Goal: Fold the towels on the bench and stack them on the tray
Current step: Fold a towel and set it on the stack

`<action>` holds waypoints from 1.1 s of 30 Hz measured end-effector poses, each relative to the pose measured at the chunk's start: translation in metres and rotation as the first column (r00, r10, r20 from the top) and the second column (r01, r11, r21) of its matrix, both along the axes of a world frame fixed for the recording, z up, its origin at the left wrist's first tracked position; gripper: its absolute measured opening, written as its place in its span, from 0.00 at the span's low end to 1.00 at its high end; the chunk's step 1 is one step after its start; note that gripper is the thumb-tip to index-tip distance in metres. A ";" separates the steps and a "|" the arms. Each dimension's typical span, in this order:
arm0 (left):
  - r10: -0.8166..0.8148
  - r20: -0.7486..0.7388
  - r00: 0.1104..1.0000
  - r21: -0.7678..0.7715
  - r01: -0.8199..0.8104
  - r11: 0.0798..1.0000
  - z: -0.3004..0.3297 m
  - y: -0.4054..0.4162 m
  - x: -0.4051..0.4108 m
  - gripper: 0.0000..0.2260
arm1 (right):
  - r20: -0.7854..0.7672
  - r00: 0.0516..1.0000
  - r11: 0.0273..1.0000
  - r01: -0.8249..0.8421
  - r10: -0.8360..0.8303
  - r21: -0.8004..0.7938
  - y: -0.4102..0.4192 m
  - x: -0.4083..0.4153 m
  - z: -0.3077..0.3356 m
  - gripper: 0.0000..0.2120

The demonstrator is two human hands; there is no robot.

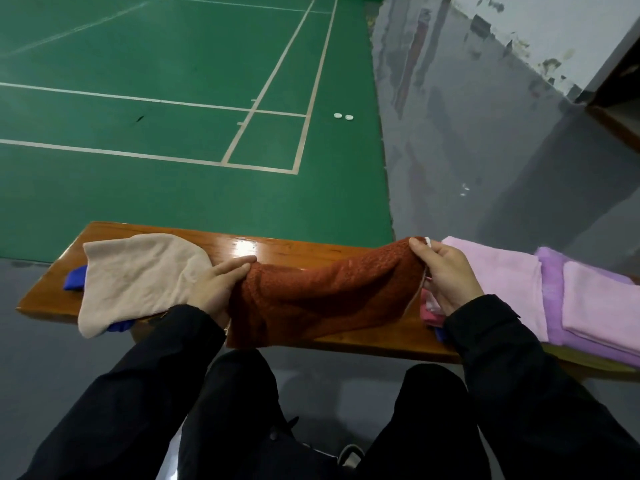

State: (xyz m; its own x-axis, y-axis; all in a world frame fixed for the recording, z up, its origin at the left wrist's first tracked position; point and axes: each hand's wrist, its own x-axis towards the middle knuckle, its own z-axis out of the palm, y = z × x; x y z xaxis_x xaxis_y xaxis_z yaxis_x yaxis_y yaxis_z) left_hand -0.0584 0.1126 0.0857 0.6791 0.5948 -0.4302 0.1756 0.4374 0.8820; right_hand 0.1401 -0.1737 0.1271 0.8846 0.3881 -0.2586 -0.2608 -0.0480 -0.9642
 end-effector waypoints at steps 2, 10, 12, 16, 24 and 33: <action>0.078 -0.038 0.996 0.220 -0.067 0.973 0.002 0.006 0.007 0.09 | 0.009 0.995 0.995 0.102 -0.101 -0.005 0.007 0.003 0.004 0.11; 0.080 0.292 0.953 0.027 -0.092 0.995 0.057 0.030 0.034 0.12 | -0.045 0.984 0.952 0.177 -0.172 0.249 0.027 0.025 0.037 0.14; 0.088 0.279 0.956 0.001 -0.092 0.996 0.055 0.029 0.030 0.11 | -0.064 0.978 0.945 0.210 -0.200 0.251 0.025 0.027 0.032 0.13; 0.190 0.326 0.926 -0.045 -0.186 0.982 0.050 0.022 0.024 0.09 | -0.166 0.984 0.980 -0.025 0.059 0.197 0.018 0.021 0.022 0.23; 0.103 0.273 0.956 0.083 -0.130 0.988 0.035 0.019 0.008 0.10 | -0.050 0.995 0.983 0.091 -0.084 0.157 0.017 0.015 0.002 0.13; 0.113 0.141 0.984 0.074 -0.124 0.990 0.013 0.044 0.023 0.13 | 0.031 0.984 0.984 0.174 -0.173 -0.031 0.028 0.033 0.000 0.09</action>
